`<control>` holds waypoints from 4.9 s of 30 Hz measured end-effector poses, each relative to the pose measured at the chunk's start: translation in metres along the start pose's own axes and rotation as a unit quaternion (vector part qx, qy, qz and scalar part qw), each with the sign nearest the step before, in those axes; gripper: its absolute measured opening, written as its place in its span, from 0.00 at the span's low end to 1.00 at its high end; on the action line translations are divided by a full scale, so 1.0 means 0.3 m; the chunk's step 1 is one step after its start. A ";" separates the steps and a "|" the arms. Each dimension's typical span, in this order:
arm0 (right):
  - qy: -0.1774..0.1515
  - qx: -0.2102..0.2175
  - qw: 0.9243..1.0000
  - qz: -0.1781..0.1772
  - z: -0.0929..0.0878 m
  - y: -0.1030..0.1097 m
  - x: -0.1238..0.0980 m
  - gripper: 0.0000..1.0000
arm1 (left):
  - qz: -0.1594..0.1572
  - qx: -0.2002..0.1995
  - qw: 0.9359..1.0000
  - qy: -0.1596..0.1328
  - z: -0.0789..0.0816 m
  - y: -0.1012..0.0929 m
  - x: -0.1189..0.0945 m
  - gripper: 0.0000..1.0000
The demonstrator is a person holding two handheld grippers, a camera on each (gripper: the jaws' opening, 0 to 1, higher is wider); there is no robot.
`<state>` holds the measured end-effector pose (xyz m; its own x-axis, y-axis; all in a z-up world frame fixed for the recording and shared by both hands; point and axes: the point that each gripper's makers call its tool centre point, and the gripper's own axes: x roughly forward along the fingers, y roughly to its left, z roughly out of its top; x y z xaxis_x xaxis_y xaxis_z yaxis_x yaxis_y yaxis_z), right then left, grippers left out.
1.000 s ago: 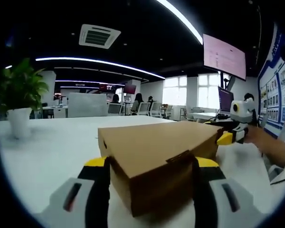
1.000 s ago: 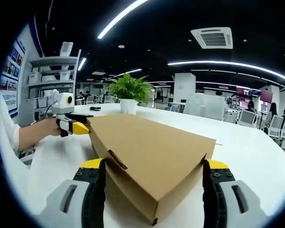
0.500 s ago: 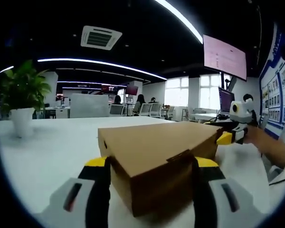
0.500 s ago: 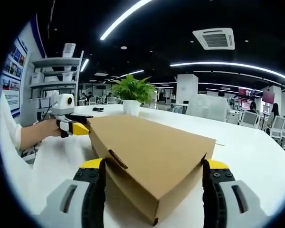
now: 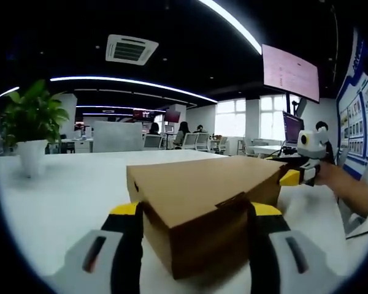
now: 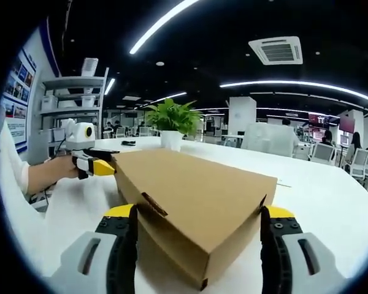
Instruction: Operate the shoe box by opening the lid, removing the specified soft item, and placing it in the target area until the item is outside and the box remains undamaged.
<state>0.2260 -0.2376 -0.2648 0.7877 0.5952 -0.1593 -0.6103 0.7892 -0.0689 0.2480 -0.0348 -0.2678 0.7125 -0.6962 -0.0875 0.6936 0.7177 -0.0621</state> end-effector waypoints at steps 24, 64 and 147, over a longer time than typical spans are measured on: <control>-0.011 -0.002 1.000 0.000 -0.003 0.030 -0.032 0.84 | 0.001 0.003 1.000 -0.002 -0.004 -0.028 -0.030 0.69; -0.026 0.019 0.999 0.016 0.016 -0.007 -0.082 0.79 | -0.016 0.015 1.000 0.022 0.009 -0.045 -0.090 0.69; -0.035 -0.367 0.929 0.041 0.178 0.252 -0.303 0.64 | 0.002 0.386 0.922 0.006 0.171 -0.162 -0.327 0.61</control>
<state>0.1128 -0.2240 -0.2031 0.7242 0.6772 -0.1300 -0.5407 0.4406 -0.7166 0.1498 -0.0021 -0.2053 0.7176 -0.6896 -0.0975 0.5628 0.4916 0.6646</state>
